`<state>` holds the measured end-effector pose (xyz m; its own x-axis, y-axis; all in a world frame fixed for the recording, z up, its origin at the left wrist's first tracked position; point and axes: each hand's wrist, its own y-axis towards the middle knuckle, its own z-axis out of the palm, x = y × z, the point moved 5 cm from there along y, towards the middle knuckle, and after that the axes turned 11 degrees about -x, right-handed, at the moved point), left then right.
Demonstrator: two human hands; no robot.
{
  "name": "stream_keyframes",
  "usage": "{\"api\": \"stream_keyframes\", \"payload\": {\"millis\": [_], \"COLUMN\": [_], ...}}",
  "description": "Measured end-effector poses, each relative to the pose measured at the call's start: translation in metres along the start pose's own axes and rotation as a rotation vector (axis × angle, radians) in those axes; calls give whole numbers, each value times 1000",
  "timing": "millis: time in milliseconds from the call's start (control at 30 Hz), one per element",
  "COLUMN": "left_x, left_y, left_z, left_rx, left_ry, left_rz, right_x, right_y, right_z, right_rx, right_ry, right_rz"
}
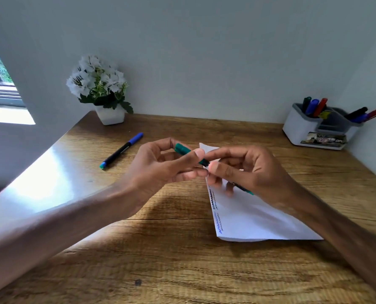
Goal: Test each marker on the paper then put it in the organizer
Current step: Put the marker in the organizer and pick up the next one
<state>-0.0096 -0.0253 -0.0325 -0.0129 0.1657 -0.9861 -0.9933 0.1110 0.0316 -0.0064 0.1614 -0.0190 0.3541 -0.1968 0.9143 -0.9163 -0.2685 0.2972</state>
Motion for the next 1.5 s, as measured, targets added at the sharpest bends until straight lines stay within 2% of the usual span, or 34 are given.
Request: {"api": "stream_keyframes", "payload": {"millis": [133, 233, 300, 567, 800, 1000, 1100, 1233, 1300, 1500], "left_x": [-6, -7, -5, -8, -12, -11, -8, 5, 9, 14], "left_y": [-1, -1, -2, -18, -15, -12, -9, 1, 6, 15], "left_z": [3, 1, 3, 17, 18, 15, 14, 9, 3, -6], "left_rx": [24, 7, 28, 73, 86, 103, 104, 79, 52, 4], "left_ry": [297, 573, 707, 804, 820, 827, 873, 961, 945, 995], "left_rz": [285, 498, 579, 796, 923, 958, 956, 836, 784, 585], "right_x": [9, 17, 19, 13, 15, 17, 16, 13, 7, -3], "right_y": [1, -1, -2, -7, -12, -11, -9, -5, -2, 7], "right_z": [-14, -27, -30, -3, 2, -5, -8, -15, -26, -40], "right_rx": [-100, -165, -177, -26, -61, -47, -56, -177, -212, -157], "right_ry": [-248, -628, -831, -930, -1031, -1075, -1053, -1000, -812, -47], "right_rz": [-173, -378, -491, -611, -692, -698, -671, -492, -404, -117]}}
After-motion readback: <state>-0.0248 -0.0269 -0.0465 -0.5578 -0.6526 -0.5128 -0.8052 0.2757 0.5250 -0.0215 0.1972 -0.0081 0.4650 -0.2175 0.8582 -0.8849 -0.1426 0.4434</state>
